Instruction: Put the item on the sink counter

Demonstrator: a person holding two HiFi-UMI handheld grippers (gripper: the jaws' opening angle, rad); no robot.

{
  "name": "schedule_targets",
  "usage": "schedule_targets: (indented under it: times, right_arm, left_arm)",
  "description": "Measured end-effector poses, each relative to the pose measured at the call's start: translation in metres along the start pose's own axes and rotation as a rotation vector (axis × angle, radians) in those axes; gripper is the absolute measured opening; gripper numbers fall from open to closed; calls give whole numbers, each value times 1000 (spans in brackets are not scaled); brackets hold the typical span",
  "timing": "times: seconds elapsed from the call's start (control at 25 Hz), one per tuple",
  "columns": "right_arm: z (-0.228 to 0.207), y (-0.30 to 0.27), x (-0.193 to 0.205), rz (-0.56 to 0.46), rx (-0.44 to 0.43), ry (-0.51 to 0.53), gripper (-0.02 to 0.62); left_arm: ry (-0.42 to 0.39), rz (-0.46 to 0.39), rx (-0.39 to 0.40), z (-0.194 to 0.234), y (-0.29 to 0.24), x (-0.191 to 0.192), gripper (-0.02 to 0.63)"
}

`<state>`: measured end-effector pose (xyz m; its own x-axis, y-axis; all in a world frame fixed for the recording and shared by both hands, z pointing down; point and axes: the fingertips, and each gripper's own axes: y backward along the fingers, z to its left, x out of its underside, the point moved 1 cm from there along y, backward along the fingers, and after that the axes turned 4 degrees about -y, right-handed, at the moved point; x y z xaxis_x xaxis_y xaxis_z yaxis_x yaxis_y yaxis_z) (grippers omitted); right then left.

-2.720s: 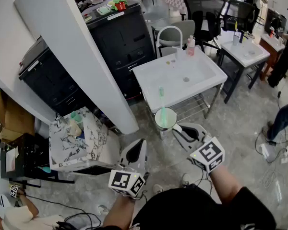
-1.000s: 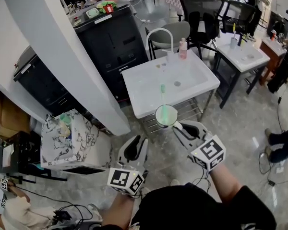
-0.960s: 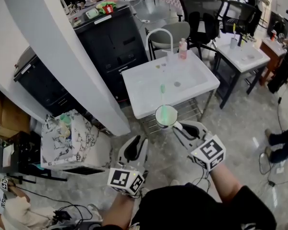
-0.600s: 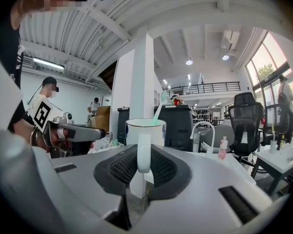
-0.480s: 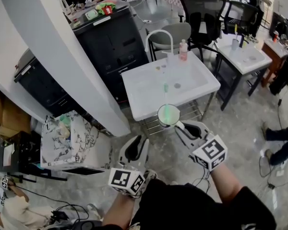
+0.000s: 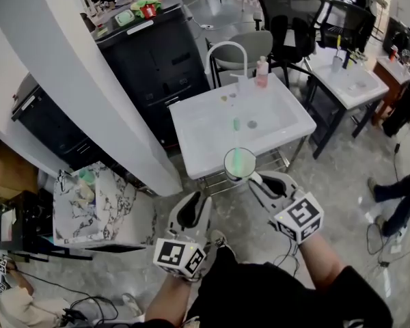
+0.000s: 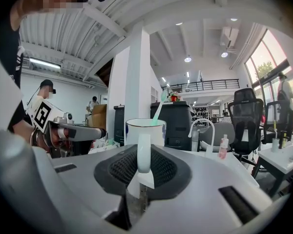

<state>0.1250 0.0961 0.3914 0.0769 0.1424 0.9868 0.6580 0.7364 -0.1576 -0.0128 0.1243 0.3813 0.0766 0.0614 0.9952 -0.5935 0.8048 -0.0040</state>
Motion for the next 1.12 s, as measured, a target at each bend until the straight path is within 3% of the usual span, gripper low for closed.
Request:
schedule_targets:
  times: [0.52,1.12]
  right_arm:
    - [-47,-75,-15,15,38,-11,57]
    - [-76,-193,-32,29,79,-27,57]
  left_arm:
    - [4,-5,33,70,-62,-12,92]
    - [3,0,66,183,-111,-19,106]
